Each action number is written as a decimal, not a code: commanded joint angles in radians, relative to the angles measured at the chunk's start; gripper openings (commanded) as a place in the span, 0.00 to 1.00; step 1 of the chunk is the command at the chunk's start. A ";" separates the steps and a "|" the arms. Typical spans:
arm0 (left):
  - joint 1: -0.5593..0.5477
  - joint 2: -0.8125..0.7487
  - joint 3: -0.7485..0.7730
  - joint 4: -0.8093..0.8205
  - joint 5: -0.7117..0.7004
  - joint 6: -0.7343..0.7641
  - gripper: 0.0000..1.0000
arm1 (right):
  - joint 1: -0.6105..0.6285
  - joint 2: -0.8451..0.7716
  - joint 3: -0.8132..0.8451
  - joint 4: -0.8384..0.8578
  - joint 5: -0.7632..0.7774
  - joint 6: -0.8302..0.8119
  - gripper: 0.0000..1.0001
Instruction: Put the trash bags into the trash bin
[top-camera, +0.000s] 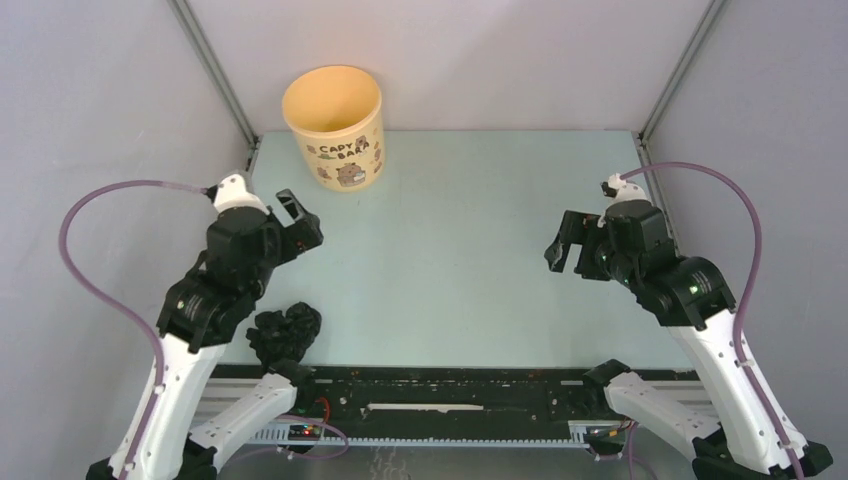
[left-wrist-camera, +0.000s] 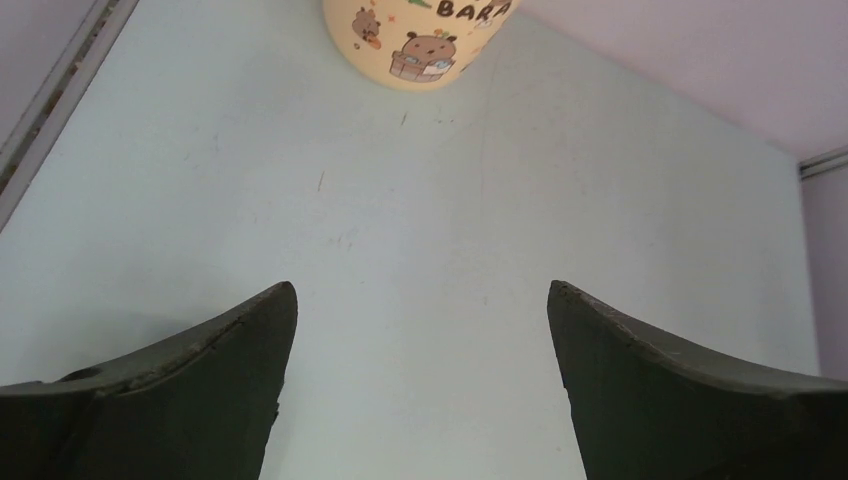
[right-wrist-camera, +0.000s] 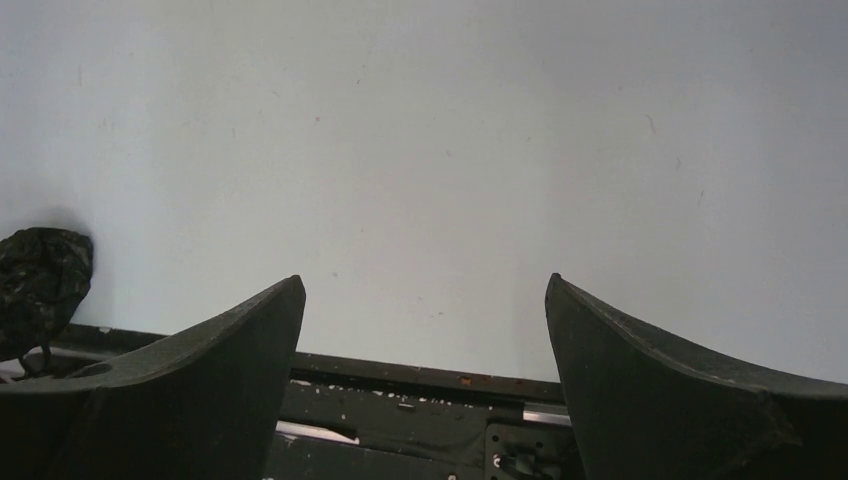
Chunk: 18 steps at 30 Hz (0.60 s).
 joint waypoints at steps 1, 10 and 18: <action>-0.022 0.035 -0.050 0.028 -0.074 0.016 1.00 | -0.009 0.038 -0.001 0.082 0.049 -0.020 0.99; 0.048 0.064 -0.120 -0.127 -0.130 -0.141 0.96 | 0.008 0.121 0.004 0.131 0.050 -0.030 1.00; 0.146 -0.080 -0.333 -0.347 -0.075 -0.534 0.95 | 0.028 0.158 0.005 0.151 0.003 -0.033 1.00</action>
